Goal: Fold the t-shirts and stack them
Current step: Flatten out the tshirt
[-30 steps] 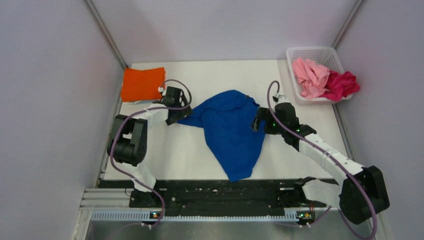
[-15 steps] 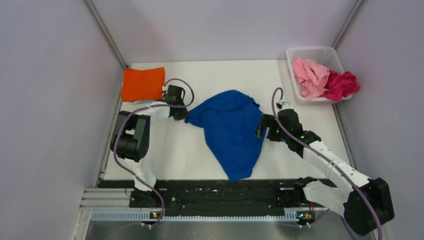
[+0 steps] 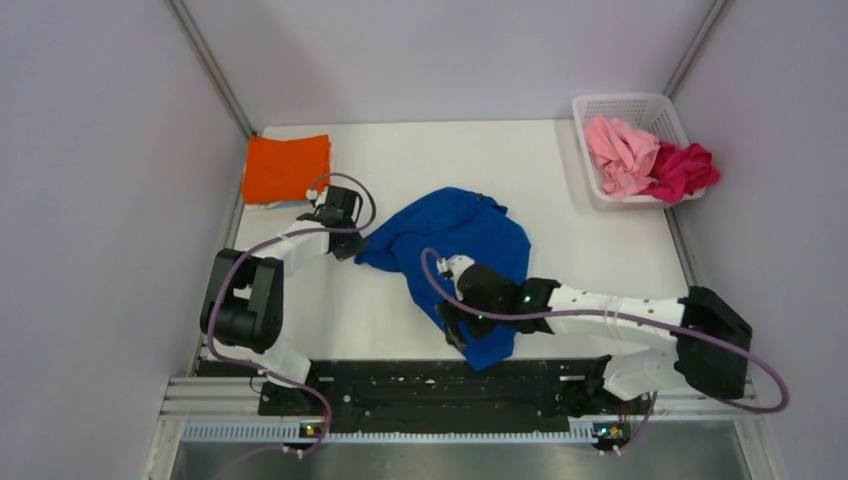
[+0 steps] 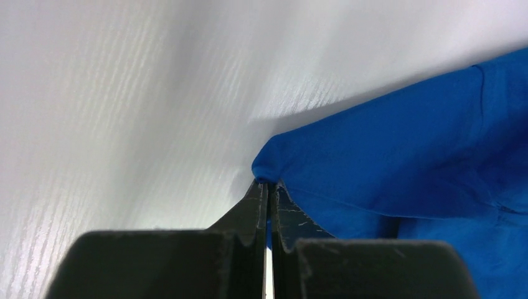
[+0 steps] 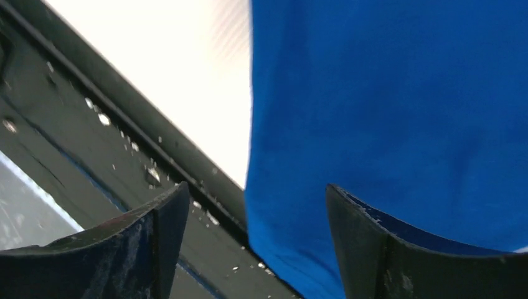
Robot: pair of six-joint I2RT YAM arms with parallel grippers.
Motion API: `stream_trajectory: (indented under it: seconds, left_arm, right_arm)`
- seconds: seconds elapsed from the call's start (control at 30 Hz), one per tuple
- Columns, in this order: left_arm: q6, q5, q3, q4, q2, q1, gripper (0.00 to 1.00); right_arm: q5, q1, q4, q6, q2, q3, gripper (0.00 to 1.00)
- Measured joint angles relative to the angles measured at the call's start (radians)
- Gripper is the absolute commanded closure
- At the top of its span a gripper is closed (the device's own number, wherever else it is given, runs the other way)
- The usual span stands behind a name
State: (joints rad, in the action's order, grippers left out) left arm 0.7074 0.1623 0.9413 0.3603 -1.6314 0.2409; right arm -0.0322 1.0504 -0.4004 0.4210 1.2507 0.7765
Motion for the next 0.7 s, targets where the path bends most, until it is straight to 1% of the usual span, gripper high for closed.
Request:
stream_trajectory:
  seconds: [0.1,0.17,0.27,0.37,0.43,0.47,0.5,0.53,0.6,0.67,0.7]
  left_arm:
    - [0.008,0.016,-0.001,0.009,0.016,0.000,1.00]
    - [0.014,0.022,-0.003,0.014,0.029,0.000,1.00]
    - [0.025,0.028,-0.010,0.015,0.051,0.000,1.00]
    - [0.029,0.032,-0.015,0.016,0.064,0.000,1.00]
    - [0.031,0.033,-0.015,0.015,0.066,0.000,1.00]
    - [0.032,0.033,-0.016,0.015,0.068,0.000,1.00]
    - [0.034,0.033,-0.018,0.015,0.070,0.000,1.00]
    - [0.035,0.033,-0.020,0.015,0.075,0.000,1.00]
    - [0.041,0.034,-0.027,0.015,0.086,0.000,1.00]
    - [0.047,0.034,-0.034,0.015,0.103,0.000,1.00]
    - [0.049,0.034,-0.036,0.016,0.113,0.000,1.00]
  right_arm:
    - [0.016,0.087,-0.014,0.013,0.109,0.003,0.33]
    - [0.016,0.102,-0.025,0.028,0.150,0.003,0.36]
    - [0.011,0.108,-0.019,0.055,0.180,0.002,0.37]
    - [0.000,0.123,0.016,0.082,0.230,0.000,0.42]
    - [-0.032,0.130,0.027,0.104,0.256,0.008,0.51]
    - [-0.061,0.132,0.029,0.123,0.267,0.014,0.58]
    - [-0.087,0.133,0.025,0.140,0.274,0.019,0.70]
    - [-0.120,0.134,0.018,0.156,0.283,0.026,0.79]
    - [-0.207,0.135,-0.001,0.196,0.304,0.045,0.88]
    - [-0.286,0.127,-0.017,0.238,0.323,0.061,1.00]
    - [-0.325,0.116,-0.024,0.254,0.330,0.068,1.00]
